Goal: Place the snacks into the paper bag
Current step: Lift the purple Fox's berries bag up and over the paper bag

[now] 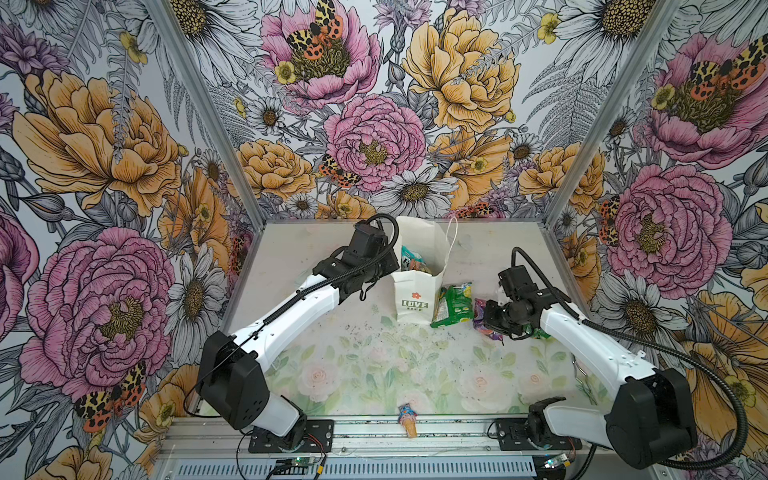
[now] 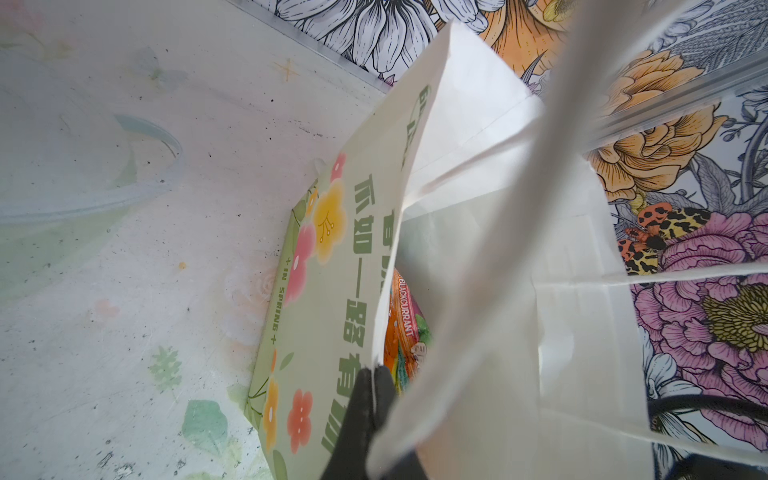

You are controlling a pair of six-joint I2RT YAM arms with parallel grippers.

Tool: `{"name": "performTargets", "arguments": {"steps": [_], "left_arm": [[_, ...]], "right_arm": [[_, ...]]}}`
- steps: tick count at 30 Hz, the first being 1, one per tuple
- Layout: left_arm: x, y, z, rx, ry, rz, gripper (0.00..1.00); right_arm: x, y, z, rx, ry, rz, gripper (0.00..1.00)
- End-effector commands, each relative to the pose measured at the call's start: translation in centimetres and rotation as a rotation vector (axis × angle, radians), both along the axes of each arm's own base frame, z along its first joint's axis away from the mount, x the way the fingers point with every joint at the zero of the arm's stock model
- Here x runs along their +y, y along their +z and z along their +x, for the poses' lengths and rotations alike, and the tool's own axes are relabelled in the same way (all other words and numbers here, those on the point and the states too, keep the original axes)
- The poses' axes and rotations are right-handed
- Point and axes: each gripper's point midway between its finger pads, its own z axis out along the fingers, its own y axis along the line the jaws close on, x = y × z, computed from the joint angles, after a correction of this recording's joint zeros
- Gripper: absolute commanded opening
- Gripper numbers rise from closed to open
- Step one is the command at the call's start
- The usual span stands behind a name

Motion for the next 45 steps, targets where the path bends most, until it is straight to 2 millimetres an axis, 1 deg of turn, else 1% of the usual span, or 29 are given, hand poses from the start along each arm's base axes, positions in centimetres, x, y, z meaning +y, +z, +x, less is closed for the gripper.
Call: {"name": "performTargets", "arguments": {"steps": [1,5,10,12,14,17,21,24,27,30,33,39,45], "left_arm": [[0.1,-0.2,-0.6,0.023,-0.005,0.006,0.00],[-0.2,-0.1,-0.7,0.021,-0.013,0.003,0.00],[-0.2,0.2,-0.7,0.015,-0.012,0.000,0.00],[-0.3,0.5,-0.7,0.010,-0.014,-0.002,0.00],[-0.4,0.8,-0.7,0.004,-0.017,-0.007,0.00],[-0.5,1.1,-0.7,-0.003,-0.018,-0.010,0.00],[-0.7,1.6,-0.7,-0.013,-0.022,-0.013,0.00],[-0.9,1.8,-0.6,-0.017,-0.026,-0.016,0.00],[-1.0,2.1,-0.6,-0.022,-0.029,-0.018,0.00],[-1.1,2.3,-0.7,-0.027,-0.030,-0.019,0.00],[-1.2,2.6,-0.7,-0.033,-0.029,-0.021,0.00],[-1.1,2.5,-0.8,-0.031,-0.029,-0.021,0.00],[-1.0,2.8,-0.8,-0.039,-0.028,-0.023,0.00]], "right_arm": [[1.8,6.6,1.9,-0.193,0.080,0.088,0.12],[2.1,11.2,2.6,-0.283,0.117,0.098,0.11],[2.1,14.6,3.3,-0.352,0.142,0.083,0.11],[2.6,16.4,3.9,-0.390,0.165,0.104,0.10],[3.4,18.7,4.5,-0.432,0.187,0.140,0.09],[5.0,23.1,5.3,-0.519,0.234,0.208,0.08],[6.9,29.1,5.8,-0.646,0.284,0.258,0.05],[8.2,32.7,6.2,-0.719,0.306,0.293,0.03],[9.7,35.3,6.8,-0.759,0.325,0.349,0.02],[11.6,36.6,7.5,-0.766,0.350,0.397,0.01],[13.0,36.7,8.5,-0.755,0.355,0.416,0.00],[15.4,35.2,10.8,-0.709,0.351,0.416,0.00],[17.2,32.5,12.3,-0.649,0.337,0.389,0.00]]}}
